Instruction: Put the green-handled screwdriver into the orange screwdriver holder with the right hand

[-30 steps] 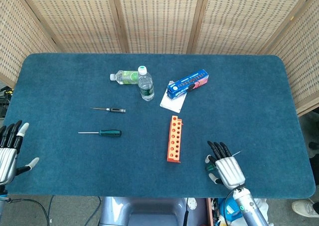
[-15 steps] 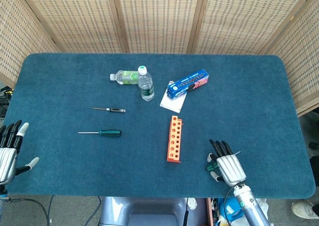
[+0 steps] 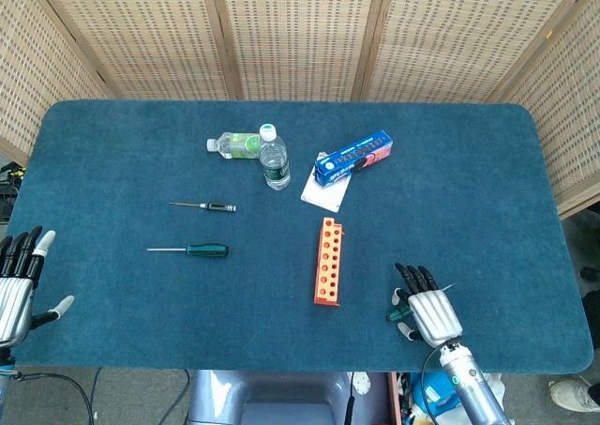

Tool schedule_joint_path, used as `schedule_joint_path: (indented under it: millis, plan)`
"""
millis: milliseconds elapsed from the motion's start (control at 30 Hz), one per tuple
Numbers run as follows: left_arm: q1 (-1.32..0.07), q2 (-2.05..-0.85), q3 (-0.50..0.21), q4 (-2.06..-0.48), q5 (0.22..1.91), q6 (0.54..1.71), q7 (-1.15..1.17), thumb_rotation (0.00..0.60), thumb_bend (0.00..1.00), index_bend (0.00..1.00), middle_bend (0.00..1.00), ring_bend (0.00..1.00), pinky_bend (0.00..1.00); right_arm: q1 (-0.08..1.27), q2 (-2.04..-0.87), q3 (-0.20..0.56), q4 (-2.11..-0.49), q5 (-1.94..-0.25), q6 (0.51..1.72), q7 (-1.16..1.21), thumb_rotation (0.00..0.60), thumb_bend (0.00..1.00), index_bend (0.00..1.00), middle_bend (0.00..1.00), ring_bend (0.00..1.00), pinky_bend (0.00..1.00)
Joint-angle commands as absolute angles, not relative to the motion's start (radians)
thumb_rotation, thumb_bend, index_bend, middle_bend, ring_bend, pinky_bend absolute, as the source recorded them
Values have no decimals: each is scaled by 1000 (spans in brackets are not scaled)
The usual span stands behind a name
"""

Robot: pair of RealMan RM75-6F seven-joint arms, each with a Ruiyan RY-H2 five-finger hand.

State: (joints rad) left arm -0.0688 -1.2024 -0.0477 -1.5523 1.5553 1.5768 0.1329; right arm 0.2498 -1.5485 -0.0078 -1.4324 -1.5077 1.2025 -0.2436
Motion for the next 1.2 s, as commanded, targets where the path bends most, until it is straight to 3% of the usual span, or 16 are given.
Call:
schedule_joint_path:
  millis: [33, 467, 867, 1200]
  plan:
    - [-69, -1202, -48, -1552, 1555, 1577, 133, 600, 0, 0, 0, 0, 0, 254, -1552, -7, -1427, -1502, 1196, -243, 600, 218, 440, 0, 0, 0]
    - [-70, -1205, -47, -1552, 1555, 1574, 140, 600, 0, 0, 0, 0, 0, 269, -1563, 2, -1395, -1465, 1164, -218, 600, 218, 463, 0, 0, 0]
    - [-70, -1205, -46, -1552, 1557, 1574, 140, 600, 0, 0, 0, 0, 0, 275, -1573, 0, -1385, -1464, 1163, -209, 600, 218, 625, 6, 0, 0]
    - [-69, -1204, -47, -1553, 1558, 1578, 136, 600, 0, 0, 0, 0, 0, 282, -1555, 6, -1429, -1478, 1182, -173, 600, 219, 639, 12, 0, 0]
